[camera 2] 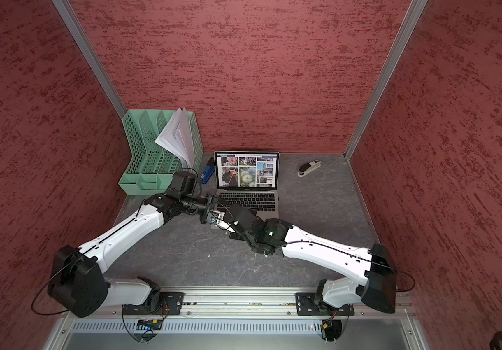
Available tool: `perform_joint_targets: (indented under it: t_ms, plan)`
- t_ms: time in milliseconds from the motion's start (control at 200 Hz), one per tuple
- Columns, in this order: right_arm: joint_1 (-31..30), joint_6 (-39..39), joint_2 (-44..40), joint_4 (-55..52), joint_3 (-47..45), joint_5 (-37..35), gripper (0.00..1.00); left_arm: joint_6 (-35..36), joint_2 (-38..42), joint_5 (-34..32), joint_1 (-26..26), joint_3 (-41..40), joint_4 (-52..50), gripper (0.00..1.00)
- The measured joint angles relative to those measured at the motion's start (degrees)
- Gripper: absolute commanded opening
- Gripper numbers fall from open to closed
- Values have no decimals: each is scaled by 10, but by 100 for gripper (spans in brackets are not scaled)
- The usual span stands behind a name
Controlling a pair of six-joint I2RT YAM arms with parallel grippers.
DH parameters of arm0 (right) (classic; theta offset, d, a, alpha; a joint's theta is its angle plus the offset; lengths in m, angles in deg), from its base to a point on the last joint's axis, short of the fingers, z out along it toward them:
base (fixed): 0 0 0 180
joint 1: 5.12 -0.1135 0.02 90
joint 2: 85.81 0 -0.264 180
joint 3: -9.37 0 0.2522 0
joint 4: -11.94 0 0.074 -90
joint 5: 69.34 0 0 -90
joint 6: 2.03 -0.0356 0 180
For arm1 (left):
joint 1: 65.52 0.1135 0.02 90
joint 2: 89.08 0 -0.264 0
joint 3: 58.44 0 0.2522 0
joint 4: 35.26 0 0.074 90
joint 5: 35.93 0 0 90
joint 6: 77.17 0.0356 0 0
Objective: Remove the wireless mouse receiver from the laptop
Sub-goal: Place the mouse at the center of the board.
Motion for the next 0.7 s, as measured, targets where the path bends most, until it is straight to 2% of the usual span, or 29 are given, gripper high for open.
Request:
perform_joint_targets:
  t_ms: [130, 296, 411, 541, 701]
  plan:
    - [1, -3, 4, -13, 16, 5, 0, 58, 0, -3, 7, 8, -1, 100]
    - [17, -18, 1, -65, 58, 42, 0, 184, 3, -31, 20, 21, -26, 100]
    - [42, -34, -8, -116, 91, 91, 0, 281, 23, -96, 27, 16, -55, 100]
    - [90, -55, -20, -173, 122, 188, 0, 382, 85, -196, 27, -22, -61, 100]
    - [148, -79, -23, -220, 128, 307, 0, 452, 183, -308, 11, -79, -48, 100]
